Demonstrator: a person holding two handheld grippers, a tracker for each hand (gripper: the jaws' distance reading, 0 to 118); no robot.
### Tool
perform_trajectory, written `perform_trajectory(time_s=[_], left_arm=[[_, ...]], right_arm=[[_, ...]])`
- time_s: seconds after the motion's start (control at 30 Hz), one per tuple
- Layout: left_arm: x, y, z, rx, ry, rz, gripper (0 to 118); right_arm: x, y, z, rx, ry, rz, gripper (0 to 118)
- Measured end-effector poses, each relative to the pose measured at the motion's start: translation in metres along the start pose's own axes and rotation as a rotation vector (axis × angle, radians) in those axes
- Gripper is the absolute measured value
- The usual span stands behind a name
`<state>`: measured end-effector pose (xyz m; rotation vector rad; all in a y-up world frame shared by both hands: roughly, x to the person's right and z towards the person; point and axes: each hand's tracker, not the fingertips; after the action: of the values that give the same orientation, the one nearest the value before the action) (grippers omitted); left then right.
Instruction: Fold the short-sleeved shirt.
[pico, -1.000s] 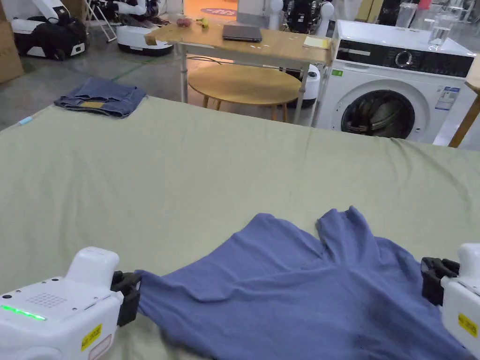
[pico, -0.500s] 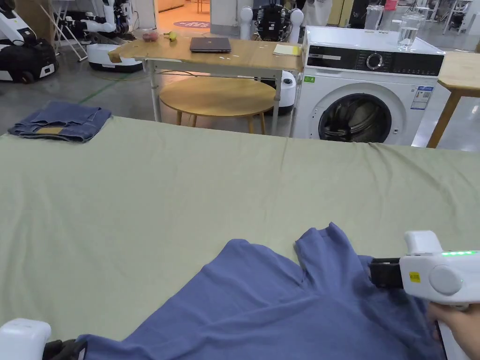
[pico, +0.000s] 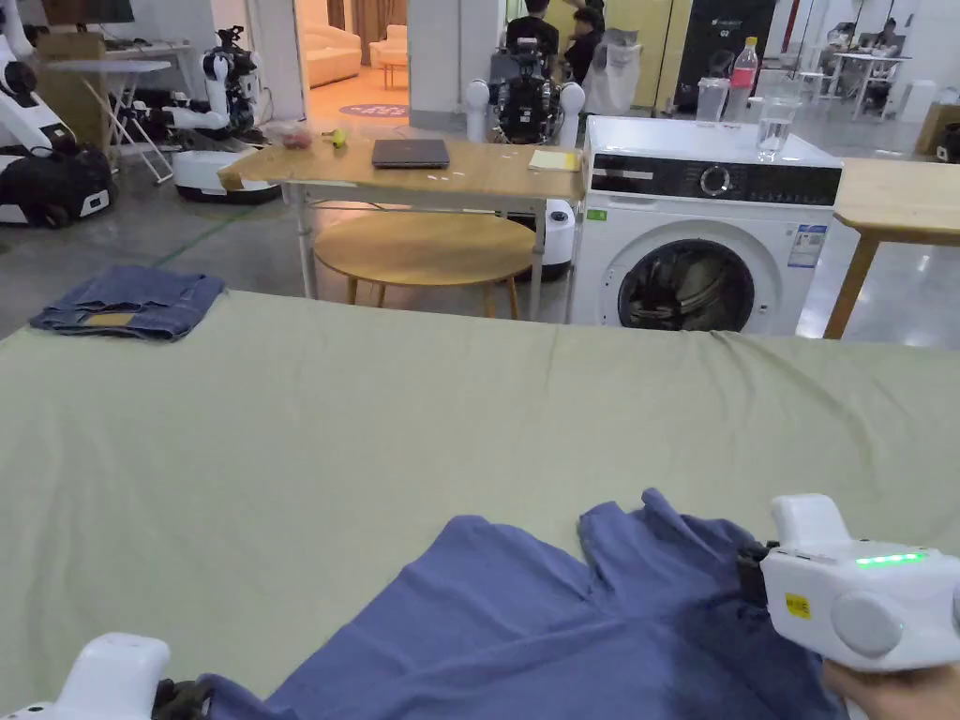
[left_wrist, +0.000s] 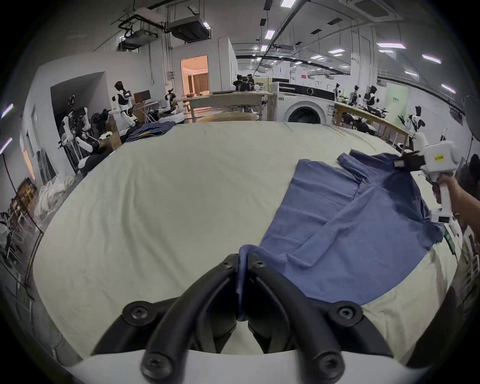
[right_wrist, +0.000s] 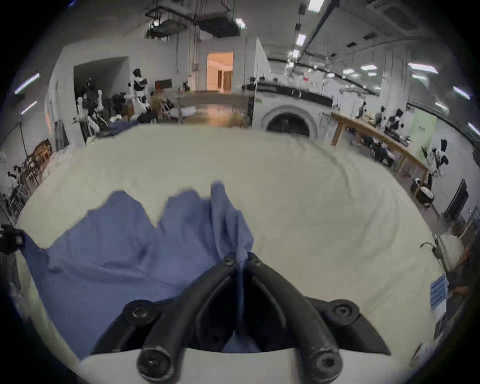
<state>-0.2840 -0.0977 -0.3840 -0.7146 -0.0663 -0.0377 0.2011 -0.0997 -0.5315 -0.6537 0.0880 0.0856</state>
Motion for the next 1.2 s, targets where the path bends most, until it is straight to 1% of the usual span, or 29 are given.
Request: perform_trajectory(time_s=[0.13, 0.27, 0.33, 0.47, 0.57, 0.67, 0.8, 0.93, 1.03, 1.13, 1.2], left_arm=[[0.001, 0.019, 0.003, 0.035, 0.031, -0.019, 0], [-0.005, 0.057, -0.003, 0.076, 0.060, -0.021, 0], [-0.004, 0.086, 0.003, 0.124, 0.062, -0.007, 0], [0.008, 0.148, 0.034, 0.230, 0.089, -0.020, 0], [0.013, 0.197, 0.048, 0.277, 0.112, -0.027, 0], [0.018, 0.243, 0.064, 0.350, 0.138, -0.034, 0], [0.030, 0.307, 0.090, 0.451, 0.182, -0.069, 0], [0.032, 0.366, 0.117, 0.542, 0.205, -0.060, 0], [0.032, 0.398, 0.135, 0.607, 0.247, -0.092, 0], [0.030, 0.418, 0.146, 0.617, 0.287, -0.106, 0], [0.028, 0.424, 0.149, 0.628, 0.293, -0.108, 0]], right_arm=[[0.001, 0.026, 0.069, 0.126, -0.008, 0.013, 0], [0.007, 0.061, 0.130, 0.227, -0.038, 0.039, 0], [0.013, 0.081, 0.160, 0.286, -0.067, 0.054, 0], [0.033, 0.124, 0.208, 0.389, -0.119, 0.041, 0], [0.049, 0.159, 0.238, 0.464, -0.157, 0.041, 0], [0.061, 0.196, 0.264, 0.527, -0.179, 0.017, 0], [0.072, 0.245, 0.291, 0.611, -0.186, -0.048, 0], [0.074, 0.289, 0.309, 0.682, -0.220, -0.061, 0], [0.074, 0.315, 0.318, 0.719, -0.222, -0.079, 0], [0.074, 0.335, 0.321, 0.737, -0.209, -0.097, 0], [0.071, 0.341, 0.320, 0.748, -0.217, -0.093, 0]])
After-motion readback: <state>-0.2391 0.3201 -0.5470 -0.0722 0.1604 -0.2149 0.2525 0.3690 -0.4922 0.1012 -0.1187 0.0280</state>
